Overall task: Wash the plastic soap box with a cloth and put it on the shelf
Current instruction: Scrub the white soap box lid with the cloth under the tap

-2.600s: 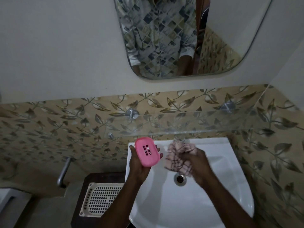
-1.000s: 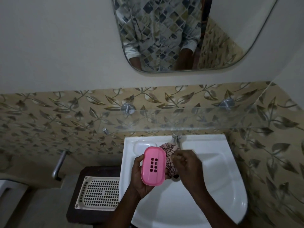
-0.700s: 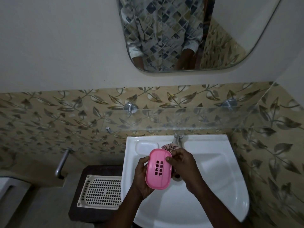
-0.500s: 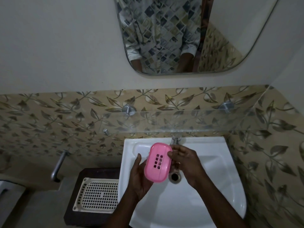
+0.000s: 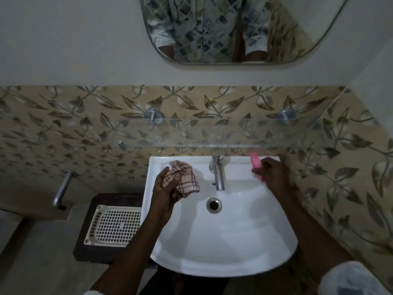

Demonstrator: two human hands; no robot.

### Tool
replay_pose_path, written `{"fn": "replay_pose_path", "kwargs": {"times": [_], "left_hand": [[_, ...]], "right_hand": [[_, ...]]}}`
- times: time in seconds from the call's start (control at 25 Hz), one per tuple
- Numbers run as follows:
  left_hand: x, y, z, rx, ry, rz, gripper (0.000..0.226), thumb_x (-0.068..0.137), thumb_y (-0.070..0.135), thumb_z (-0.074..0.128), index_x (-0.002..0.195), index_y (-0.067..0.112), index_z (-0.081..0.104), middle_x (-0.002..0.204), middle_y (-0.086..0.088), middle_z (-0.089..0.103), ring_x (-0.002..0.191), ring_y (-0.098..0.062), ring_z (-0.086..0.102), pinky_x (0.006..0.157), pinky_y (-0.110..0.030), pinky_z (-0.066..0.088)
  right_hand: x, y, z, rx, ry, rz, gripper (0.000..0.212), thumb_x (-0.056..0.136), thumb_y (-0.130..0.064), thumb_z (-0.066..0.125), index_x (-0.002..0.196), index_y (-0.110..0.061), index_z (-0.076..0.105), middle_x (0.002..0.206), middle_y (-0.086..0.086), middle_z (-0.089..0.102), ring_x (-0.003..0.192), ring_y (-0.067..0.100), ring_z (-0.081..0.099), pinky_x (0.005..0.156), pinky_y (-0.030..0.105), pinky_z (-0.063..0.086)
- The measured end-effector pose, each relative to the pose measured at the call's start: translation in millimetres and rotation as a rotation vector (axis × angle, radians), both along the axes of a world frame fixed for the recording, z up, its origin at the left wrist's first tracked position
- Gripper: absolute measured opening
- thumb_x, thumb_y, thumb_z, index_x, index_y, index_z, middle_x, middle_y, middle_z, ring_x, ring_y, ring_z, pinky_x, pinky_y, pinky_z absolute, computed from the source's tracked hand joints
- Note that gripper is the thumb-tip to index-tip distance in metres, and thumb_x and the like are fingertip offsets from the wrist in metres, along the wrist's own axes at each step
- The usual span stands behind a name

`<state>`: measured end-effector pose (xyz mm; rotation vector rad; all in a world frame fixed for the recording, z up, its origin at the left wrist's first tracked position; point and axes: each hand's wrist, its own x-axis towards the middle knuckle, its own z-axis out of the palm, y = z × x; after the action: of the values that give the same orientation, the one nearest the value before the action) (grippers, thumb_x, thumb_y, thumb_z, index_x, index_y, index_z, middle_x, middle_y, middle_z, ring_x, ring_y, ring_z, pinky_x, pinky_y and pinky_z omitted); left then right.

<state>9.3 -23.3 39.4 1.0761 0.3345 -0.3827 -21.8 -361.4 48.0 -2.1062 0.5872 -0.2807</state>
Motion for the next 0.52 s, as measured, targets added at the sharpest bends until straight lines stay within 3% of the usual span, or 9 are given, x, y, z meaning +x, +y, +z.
{"fn": "replay_pose_path", "kwargs": {"times": [0.12,0.28,0.44,0.52], "left_hand": [[-8.8,0.8,-3.3,-0.020,-0.025,-0.048,0.036,0.090,0.009,0.064,0.126,0.008,0.056,0.068,0.001,0.066,0.042,-0.005,0.050,0.051,-0.026,0.052],[-14.6,-4.2,-8.1,-0.001,0.081,-0.048,0.021,0.093,0.006,0.057,0.113,0.002,0.062,0.052,0.003,0.050,0.042,-0.007,0.041,0.057,-0.028,0.053],[-16.8,-11.6,-9.4,-0.017,0.129,-0.050,0.018,0.094,0.006,0.052,0.109,0.001,0.061,0.051,0.002,0.046,0.042,-0.007,0.040,0.061,-0.032,0.054],[-16.5,-20.6,-8.7,-0.044,0.123,-0.072,0.022,0.094,0.006,0.049,0.111,0.000,0.061,0.053,0.001,0.049,0.042,-0.007,0.040,0.067,-0.036,0.052]], "right_hand": [[18.3,5.8,-36.2,-0.463,0.172,0.224,0.037,0.085,-0.004,0.071,0.121,0.002,0.065,0.120,0.022,0.064,0.113,0.032,0.060,0.093,0.033,0.043],[27.1,14.2,-65.5,-0.810,0.437,0.358,0.032,0.099,-0.006,0.045,0.130,-0.009,0.052,0.131,0.010,0.054,0.120,0.024,0.052,0.089,0.030,0.046],[24.0,11.5,-76.3,-0.883,0.491,0.422,0.038,0.101,-0.004,0.037,0.138,-0.007,0.047,0.142,0.012,0.047,0.130,0.026,0.045,0.102,0.032,0.042],[18.9,10.9,-61.9,-0.647,0.389,0.333,0.038,0.101,-0.004,0.042,0.138,-0.002,0.049,0.143,0.018,0.048,0.133,0.033,0.045,0.108,0.037,0.038]]}}
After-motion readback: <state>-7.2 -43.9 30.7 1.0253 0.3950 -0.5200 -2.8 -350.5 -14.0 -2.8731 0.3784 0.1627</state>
